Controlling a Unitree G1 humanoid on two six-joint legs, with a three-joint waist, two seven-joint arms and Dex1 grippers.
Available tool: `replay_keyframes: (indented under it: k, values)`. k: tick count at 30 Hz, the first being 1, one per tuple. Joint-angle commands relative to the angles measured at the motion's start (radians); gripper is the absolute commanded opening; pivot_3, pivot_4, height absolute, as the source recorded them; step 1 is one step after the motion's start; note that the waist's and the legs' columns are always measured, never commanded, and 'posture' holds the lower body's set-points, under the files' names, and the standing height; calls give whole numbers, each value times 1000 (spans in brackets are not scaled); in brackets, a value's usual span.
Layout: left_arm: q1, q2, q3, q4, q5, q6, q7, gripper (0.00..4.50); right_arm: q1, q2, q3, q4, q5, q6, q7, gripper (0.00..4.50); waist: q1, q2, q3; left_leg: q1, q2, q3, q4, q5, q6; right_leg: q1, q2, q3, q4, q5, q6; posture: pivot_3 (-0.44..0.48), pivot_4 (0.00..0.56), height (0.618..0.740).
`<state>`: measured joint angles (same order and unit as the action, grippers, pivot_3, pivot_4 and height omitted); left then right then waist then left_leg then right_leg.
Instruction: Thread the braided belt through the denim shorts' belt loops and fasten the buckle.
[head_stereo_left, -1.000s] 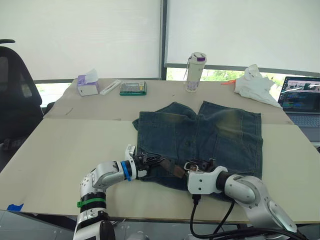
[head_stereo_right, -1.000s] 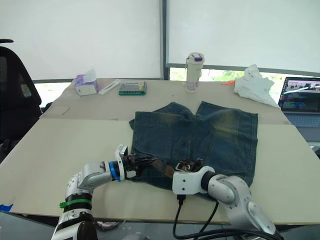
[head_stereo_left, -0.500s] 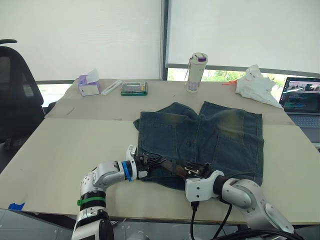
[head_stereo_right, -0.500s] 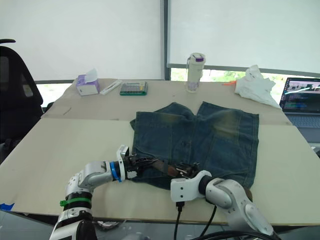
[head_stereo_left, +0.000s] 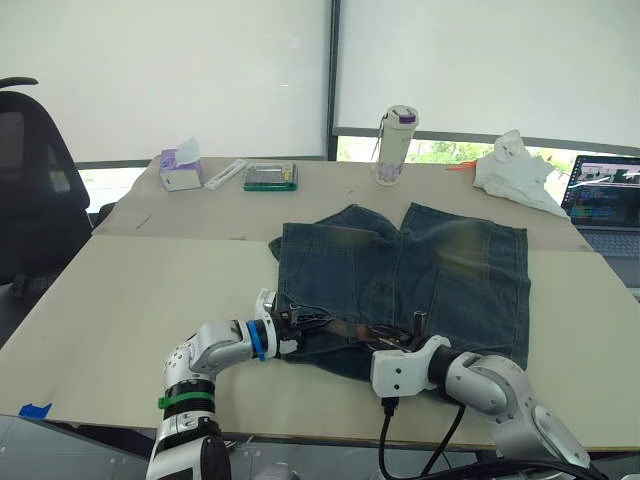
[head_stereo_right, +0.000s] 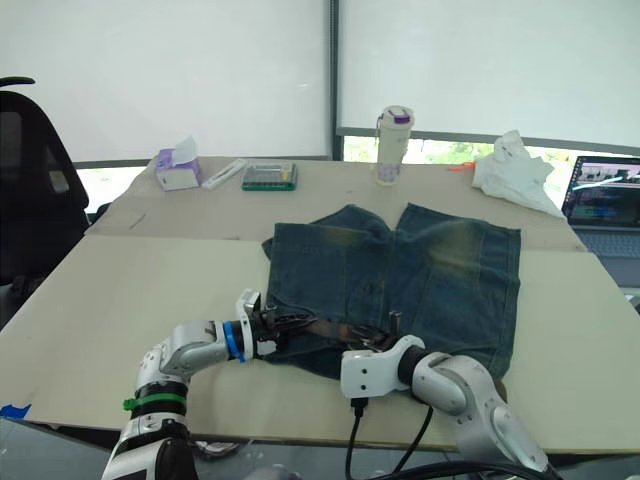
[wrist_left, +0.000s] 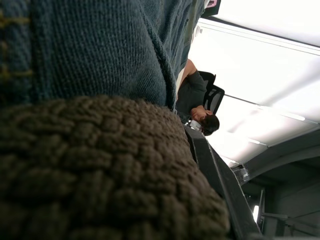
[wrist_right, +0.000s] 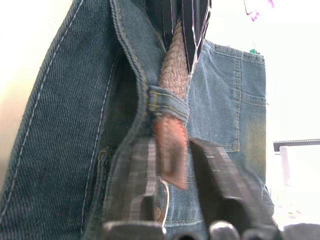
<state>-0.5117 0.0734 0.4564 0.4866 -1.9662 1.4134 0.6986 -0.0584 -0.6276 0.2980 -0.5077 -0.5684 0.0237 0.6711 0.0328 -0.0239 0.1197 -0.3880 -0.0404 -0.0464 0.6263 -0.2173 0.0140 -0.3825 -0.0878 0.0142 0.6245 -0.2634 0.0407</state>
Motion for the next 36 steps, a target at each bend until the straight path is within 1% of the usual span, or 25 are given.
replay_keyframes:
  k: [1,5,6,9,11,13,15,17,18,19,21,22,24,25,27,28,30,32,34,35,36]
  values:
    - [2,-5,-4,9,-6,2,6,0,-14,6,-19,-38,2,-1,-3,34,1,0,0,0,0,0,0,0,0,0,0,0,0,0,0,0,150,740]
    - [-1,17,-17,12,-6,11,-5,0,-4,-7,-35,-57,5,-2,7,34,1,0,0,0,0,0,0,0,0,0,0,0,0,0,0,0,150,740]
    - [4,43,-45,-7,-6,21,-27,0,-1,-11,-39,-65,6,0,11,34,2,0,0,0,0,0,0,0,0,0,0,0,0,0,0,0,150,740]
    - [27,166,-173,-98,-5,66,-107,0,7,-21,-51,-88,11,8,23,34,-5,-1,0,0,0,0,0,0,0,-1,1,0,0,0,0,0,150,740]
    - [38,242,-229,-135,-6,82,-177,759,25,-33,-72,-106,15,17,34,0,-11,0,0,-1,1,0,-1,2,-3,-2,2,0,1,0,0,0,150,740]
    - [40,318,-254,-186,20,99,-278,1368,60,-53,-116,-126,22,26,41,0,-15,0,1,-1,1,0,-1,2,-3,-2,2,0,1,0,-1,0,150,740]
    - [37,397,-273,-283,108,147,-407,2053,111,-77,-173,-140,33,29,40,0,-17,0,2,-1,1,0,-1,2,-3,-3,2,0,1,0,-1,0,150,740]
    - [23,457,-275,-431,208,180,-607,2710,162,-84,-201,-153,34,29,34,0,-16,0,2,-1,1,-1,-2,2,-3,-3,2,-1,1,-1,-2,0,150,740]
    - [17,479,-284,-484,251,184,-691,2710,178,-84,-205,-158,32,29,32,0,-16,0,2,-1,1,-1,-2,1,-3,-3,2,-1,1,-1,-2,0,150,740]
    - [9,543,-357,-599,376,130,-845,2710,191,-79,-213,-168,35,37,31,0,-16,1,2,-1,1,-1,-2,1,-3,-3,2,-1,1,-1,-3,0,150,740]
    - [13,641,-487,-736,593,-12,-1098,2710,205,-74,-229,-183,39,46,32,0,-20,2,3,-1,1,0,-3,1,-5,-2,2,-1,0,-1,-3,0,150,740]
    - [9,707,-587,-815,765,-177,-1255,2454,222,-82,-264,-201,50,59,43,0,-20,4,4,-1,2,1,-3,1,-6,-2,2,0,0,-1,-4,0,150,740]
    - [6,783,-713,-884,996,-413,-1468,1823,245,-91,-314,-230,73,80,63,0,-19,9,5,-1,2,3,-5,-1,-10,-2,0,1,-2,-2,-7,0,150,740]
    - [-13,779,-755,-893,1078,-502,-1523,1546,257,-93,-338,-263,105,109,91,0,-17,9,6,0,2,4,-8,-2,-11,-2,0,1,-3,-3,-10,0,150,740]
    - [-59,734,-810,-868,1198,-624,-1578,847,264,-99,-361,-320,150,161,142,0,-9,10,6,-1,3,4,-11,2,-5,-2,-1,1,-6,-4,-13,0,150,740]
    - [-84,700,-826,-850,1245,-675,-1592,847,258,-102,-363,-345,166,189,165,0,-6,9,7,-2,4,4,-11,5,-1,-2,-1,0,-8,-4,-13,0,150,740]
    - [-108,654,-831,-822,1289,-715,-1622,1191,238,-97,-358,-376,189,245,188,0,-5,7,8,-4,5,4,-11,6,2,-2,1,-1,-11,-2,-11,0,150,740]
    - [-124,624,-855,-799,1377,-807,-1657,1842,216,-108,-342,-390,193,278,209,0,-10,6,8,-5,5,3,-10,6,5,-2,2,0,-12,0,-8,0,150,740]
    - [-145,569,-867,-753,1463,-909,-1656,2484,186,-99,-317,-403,207,341,226,0,-15,6,8,-5,5,3,-10,5,5,-2,3,0,-12,0,-7,0,150,740]
    - [-152,552,-875,-731,1498,-962,-1681,2796,170,-98,-307,-405,211,370,233,0,-15,6,9,-5,5,3,-10,5,5,-2,3,0,-12,0,-7,0,150,740]
    - [-159,538,-885,-707,1536,-1018,-1706,2796,152,-95,-298,-405,215,396,238,0,-16,6,9,-5,5,3,-10,6,5,-2,3,0,-12,0,-6,0,150,740]
